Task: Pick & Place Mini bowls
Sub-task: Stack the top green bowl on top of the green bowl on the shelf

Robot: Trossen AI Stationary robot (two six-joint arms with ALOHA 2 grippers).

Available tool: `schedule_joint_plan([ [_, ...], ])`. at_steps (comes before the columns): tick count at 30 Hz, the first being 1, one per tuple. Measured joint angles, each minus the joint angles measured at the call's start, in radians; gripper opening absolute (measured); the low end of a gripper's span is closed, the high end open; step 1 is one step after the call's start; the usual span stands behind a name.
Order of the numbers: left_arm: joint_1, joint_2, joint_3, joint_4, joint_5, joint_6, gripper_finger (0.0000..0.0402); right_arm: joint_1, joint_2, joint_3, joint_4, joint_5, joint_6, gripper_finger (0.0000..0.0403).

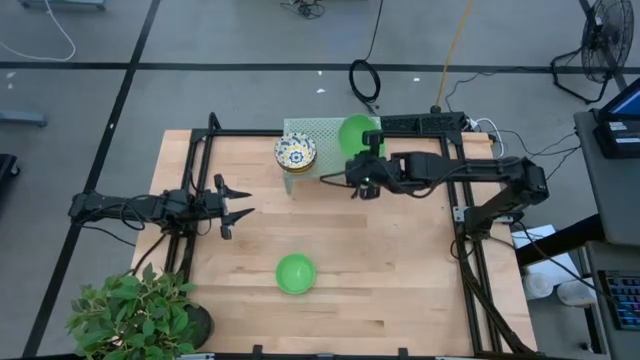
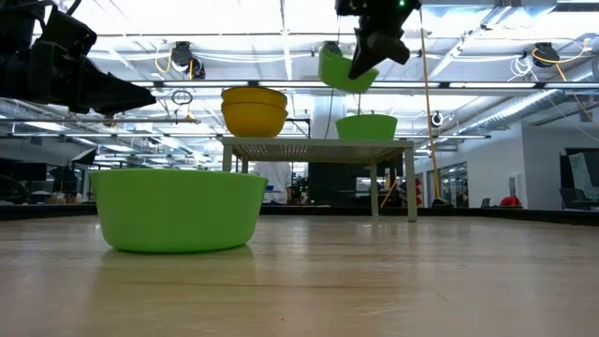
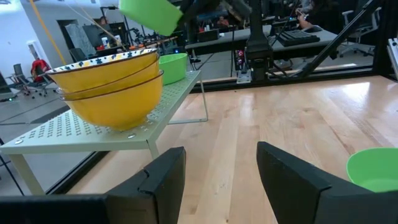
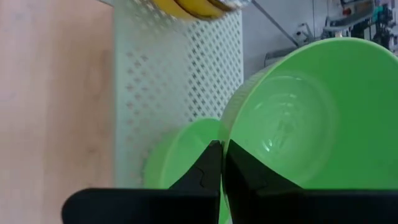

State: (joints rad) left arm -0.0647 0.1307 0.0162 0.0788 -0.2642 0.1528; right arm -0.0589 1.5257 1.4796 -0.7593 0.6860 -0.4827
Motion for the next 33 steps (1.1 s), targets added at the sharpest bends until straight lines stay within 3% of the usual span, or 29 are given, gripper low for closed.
schedule_joint_plan([
  [12,0.000,0.000,0.000,0.000,0.000,0.000,0.0202,-0.133,0.000,0.000,-0.001,-0.011,0.004,0.0000],
  [19,0.000,0.000,0.000,0.000,0.000,0.000,0.0202,-0.207,0.000,0.011,-0.055,-0.211,0.129,0.0000],
  [33,0.000,0.000,0.000,0.000,0.000,0.000,0.0202,-0.290,0.000,0.212,-0.252,-0.357,0.314,0.0000],
])
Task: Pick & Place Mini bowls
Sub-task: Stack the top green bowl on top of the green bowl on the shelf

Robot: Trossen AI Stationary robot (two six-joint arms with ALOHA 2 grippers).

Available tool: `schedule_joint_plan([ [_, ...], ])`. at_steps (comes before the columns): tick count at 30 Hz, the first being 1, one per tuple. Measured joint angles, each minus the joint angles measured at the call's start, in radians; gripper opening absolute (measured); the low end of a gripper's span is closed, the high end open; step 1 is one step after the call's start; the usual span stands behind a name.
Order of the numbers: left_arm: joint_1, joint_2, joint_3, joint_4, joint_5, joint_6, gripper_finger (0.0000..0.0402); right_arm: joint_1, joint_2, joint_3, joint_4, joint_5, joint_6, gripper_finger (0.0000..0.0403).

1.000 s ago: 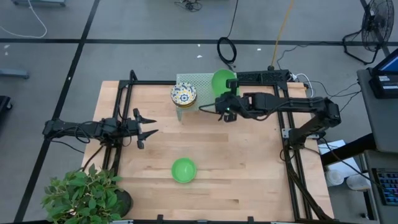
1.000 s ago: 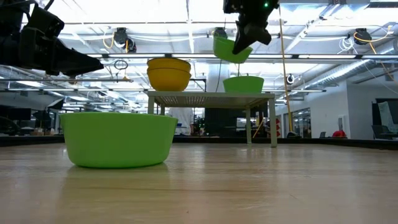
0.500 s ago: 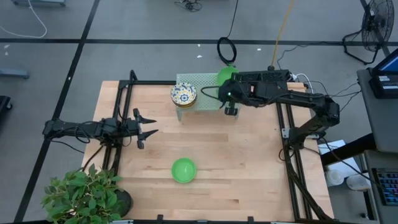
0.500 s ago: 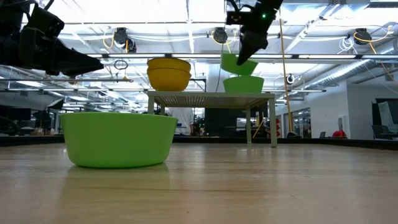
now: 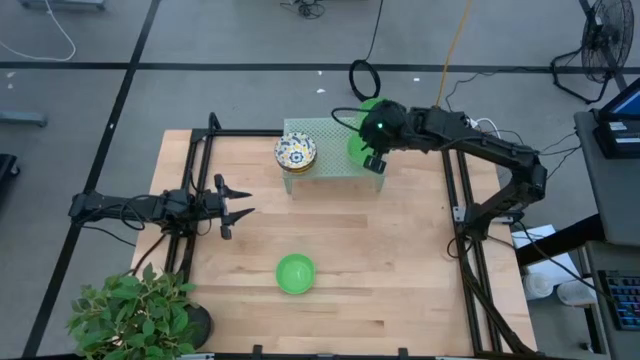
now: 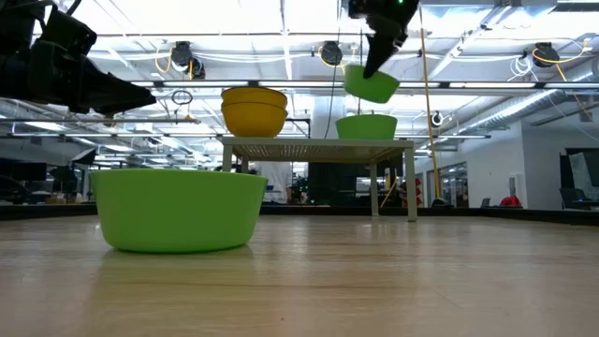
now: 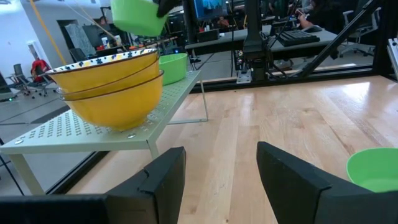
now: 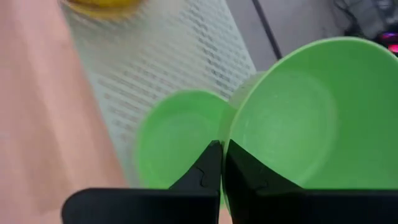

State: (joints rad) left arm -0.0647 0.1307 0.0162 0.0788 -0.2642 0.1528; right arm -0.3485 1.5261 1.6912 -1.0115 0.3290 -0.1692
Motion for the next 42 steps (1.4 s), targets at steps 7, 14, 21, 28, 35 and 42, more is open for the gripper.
schedule_joint_plan([
  [7,0.000,0.000,0.000,0.000,0.000,0.000,0.0202,0.001,-0.001,0.059,-0.024,-0.112,0.053,0.0000],
  [14,0.000,0.000,0.000,0.000,0.000,0.000,0.0203,0.002,0.010,0.039,-0.041,-0.177,0.072,0.0000],
  [21,0.000,0.000,0.000,0.000,0.000,0.000,0.0202,0.001,0.010,-0.029,-0.029,-0.178,0.074,0.0000],
  [28,0.000,0.000,0.000,0.000,0.000,0.000,0.0202,0.001,0.010,-0.090,-0.008,-0.177,0.075,0.0000],
  [35,0.000,0.000,0.000,0.000,0.000,0.000,0.0202,0.002,0.010,-0.147,0.035,-0.178,0.071,0.0000],
  [42,0.000,0.000,0.000,0.000,0.000,0.000,0.0202,0.003,0.010,-0.149,0.062,-0.180,0.076,0.0001],
])
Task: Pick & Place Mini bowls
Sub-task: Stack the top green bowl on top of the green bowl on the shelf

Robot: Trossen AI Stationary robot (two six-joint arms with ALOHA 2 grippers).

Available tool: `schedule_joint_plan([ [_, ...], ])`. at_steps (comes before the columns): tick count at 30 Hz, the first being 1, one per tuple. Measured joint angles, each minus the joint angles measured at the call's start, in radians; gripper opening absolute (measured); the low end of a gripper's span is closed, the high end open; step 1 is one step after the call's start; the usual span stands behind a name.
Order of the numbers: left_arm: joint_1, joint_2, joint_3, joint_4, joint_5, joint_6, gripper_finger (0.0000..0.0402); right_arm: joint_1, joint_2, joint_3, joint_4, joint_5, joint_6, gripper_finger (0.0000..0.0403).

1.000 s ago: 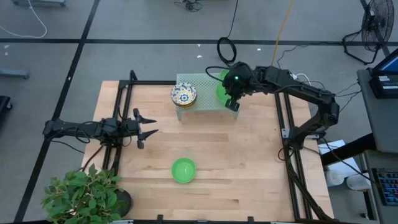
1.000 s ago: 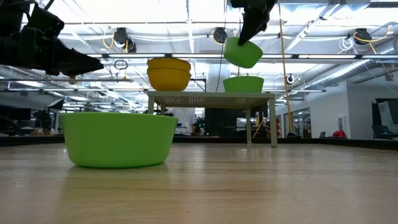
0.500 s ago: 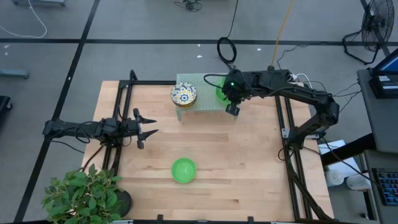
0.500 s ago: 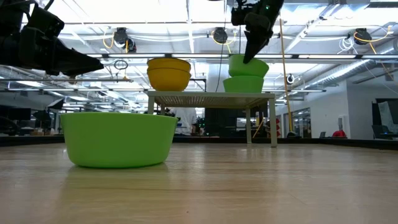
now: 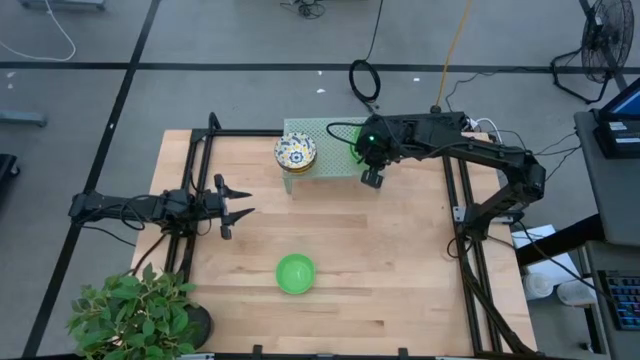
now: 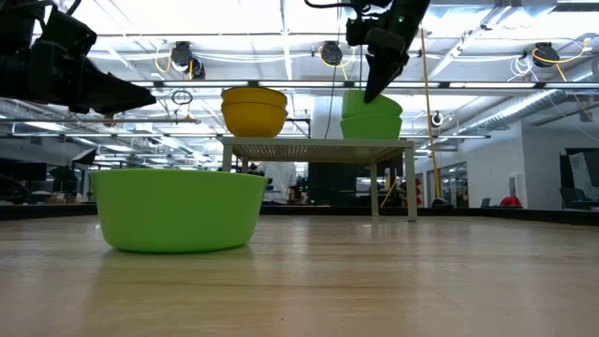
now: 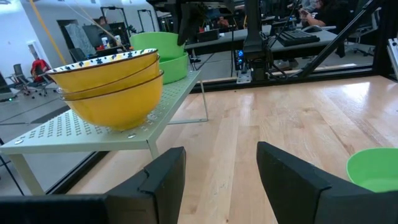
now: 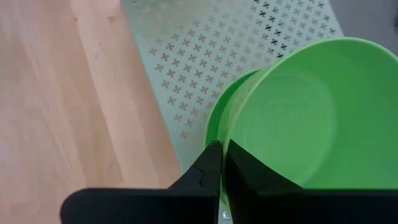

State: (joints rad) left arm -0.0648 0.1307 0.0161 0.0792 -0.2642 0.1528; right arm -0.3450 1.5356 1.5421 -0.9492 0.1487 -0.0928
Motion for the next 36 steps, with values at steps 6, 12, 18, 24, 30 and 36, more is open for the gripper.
schedule_joint_plan([
  [6,0.000,0.000,0.000,0.000,0.000,0.000,0.0202,0.000,0.000,0.000,-0.003,-0.050,0.003,0.0012],
  [12,0.000,0.000,0.000,0.000,0.000,0.000,0.0202,0.000,0.000,0.000,0.007,-0.048,0.006,0.0025],
  [18,0.000,0.000,0.000,0.000,0.000,0.000,0.0203,0.000,0.000,0.000,0.011,-0.047,0.006,0.0052],
  [24,0.000,0.000,0.000,0.000,0.000,0.000,0.0202,0.000,0.000,0.000,0.028,-0.044,0.006,0.0089],
  [30,0.000,0.000,0.000,0.000,0.000,0.000,0.0202,0.000,0.000,0.000,0.087,-0.042,-0.005,0.0126],
  [36,0.000,0.000,0.000,0.000,0.000,0.000,0.0202,0.001,0.000,0.000,0.178,-0.043,-0.027,0.0143],
])
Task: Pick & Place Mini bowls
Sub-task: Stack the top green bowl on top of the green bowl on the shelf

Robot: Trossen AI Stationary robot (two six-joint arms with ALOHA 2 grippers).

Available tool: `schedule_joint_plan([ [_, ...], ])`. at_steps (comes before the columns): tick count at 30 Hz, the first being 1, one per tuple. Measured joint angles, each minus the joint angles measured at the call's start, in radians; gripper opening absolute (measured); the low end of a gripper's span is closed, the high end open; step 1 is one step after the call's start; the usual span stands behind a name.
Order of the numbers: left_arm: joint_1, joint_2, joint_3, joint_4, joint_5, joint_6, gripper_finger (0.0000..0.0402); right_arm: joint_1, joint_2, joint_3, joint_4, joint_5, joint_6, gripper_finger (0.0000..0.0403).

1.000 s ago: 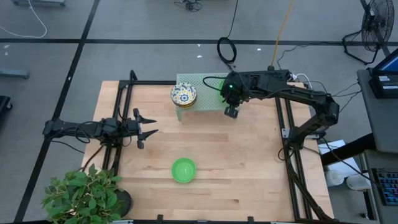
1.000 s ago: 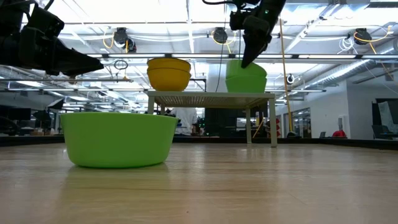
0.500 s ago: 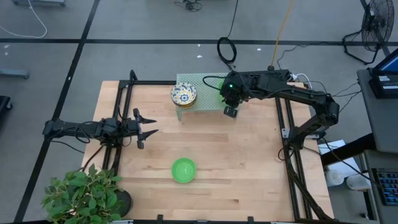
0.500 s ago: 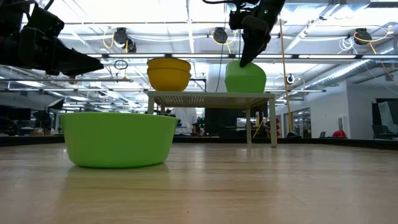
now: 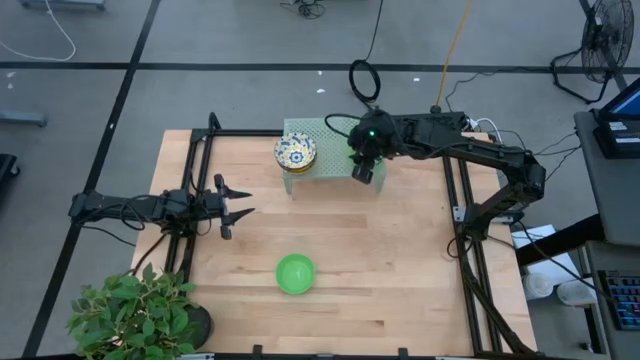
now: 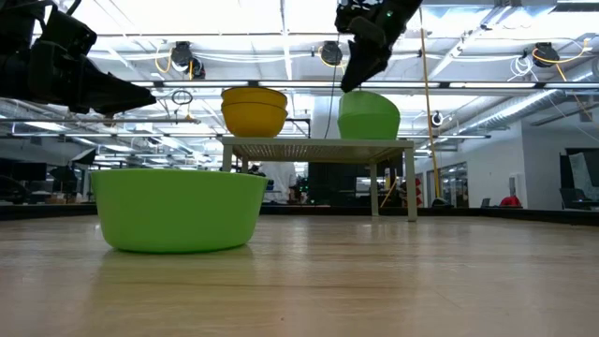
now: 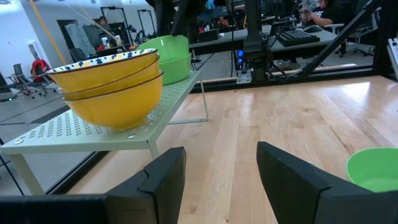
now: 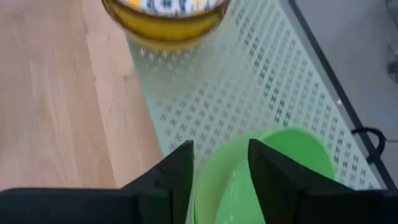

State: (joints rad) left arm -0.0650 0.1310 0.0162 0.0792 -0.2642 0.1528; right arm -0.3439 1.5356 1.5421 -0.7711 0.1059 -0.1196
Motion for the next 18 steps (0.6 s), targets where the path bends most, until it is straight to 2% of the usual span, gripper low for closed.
schedule_joint_plan([
  [7,0.000,0.000,0.000,0.000,0.000,0.000,0.0202,0.006,0.000,0.000,0.066,-0.010,0.046,0.0138],
  [12,0.000,0.000,0.000,0.000,0.000,0.000,0.0203,0.005,0.000,0.000,0.063,-0.111,0.105,0.0139],
  [18,0.000,0.000,0.000,0.000,0.000,0.000,0.0203,0.005,0.000,0.000,0.044,-0.106,0.108,0.0135],
])
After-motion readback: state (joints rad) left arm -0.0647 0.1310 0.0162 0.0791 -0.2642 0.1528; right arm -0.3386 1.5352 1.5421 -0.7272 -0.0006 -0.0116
